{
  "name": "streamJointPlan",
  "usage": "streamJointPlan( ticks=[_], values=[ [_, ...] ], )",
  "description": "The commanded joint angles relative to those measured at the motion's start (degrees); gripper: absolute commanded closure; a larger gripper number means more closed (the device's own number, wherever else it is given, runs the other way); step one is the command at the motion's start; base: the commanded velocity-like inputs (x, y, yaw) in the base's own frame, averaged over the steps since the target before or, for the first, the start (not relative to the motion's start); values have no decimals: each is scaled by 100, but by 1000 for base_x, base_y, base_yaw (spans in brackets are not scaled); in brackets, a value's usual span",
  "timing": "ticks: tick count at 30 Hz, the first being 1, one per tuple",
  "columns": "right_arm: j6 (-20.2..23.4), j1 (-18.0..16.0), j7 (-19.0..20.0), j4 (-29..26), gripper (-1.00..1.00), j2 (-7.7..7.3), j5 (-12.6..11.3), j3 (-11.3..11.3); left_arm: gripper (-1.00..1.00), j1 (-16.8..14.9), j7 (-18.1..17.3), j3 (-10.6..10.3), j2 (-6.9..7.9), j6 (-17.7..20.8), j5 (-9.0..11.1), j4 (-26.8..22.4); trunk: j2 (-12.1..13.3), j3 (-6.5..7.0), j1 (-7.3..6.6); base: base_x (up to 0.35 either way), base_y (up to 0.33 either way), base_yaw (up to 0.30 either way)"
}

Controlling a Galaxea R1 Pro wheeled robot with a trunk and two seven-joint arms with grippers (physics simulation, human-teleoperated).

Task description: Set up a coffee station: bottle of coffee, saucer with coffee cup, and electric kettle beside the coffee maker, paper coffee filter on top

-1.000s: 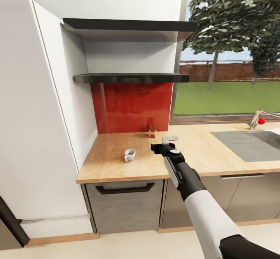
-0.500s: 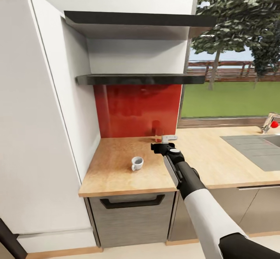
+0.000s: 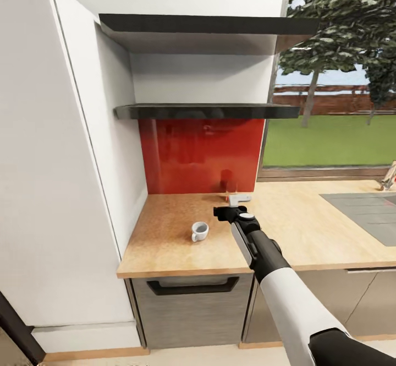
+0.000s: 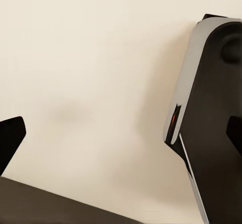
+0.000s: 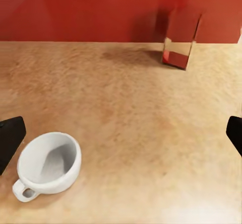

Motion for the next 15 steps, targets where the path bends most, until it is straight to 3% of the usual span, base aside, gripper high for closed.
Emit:
streamJointPlan(
  ticks=[1,8,15],
  values=[
    [27,-2,-38,-4,-100,0,-25,14,-100,-1,12,-48,-1,-24,38,6,-6,-10,3,0,0,205],
    [22,0,-43,5,-100,0,-19,8,-100,-1,12,-47,-2,-24,38,6,-6,-46,3,41,0,201],
    [19,7,-41,358,-100,0,-17,-7,-100,-1,19,-40,-2,-22,38,9,-6,-49,3,73,0,18]
  ],
)
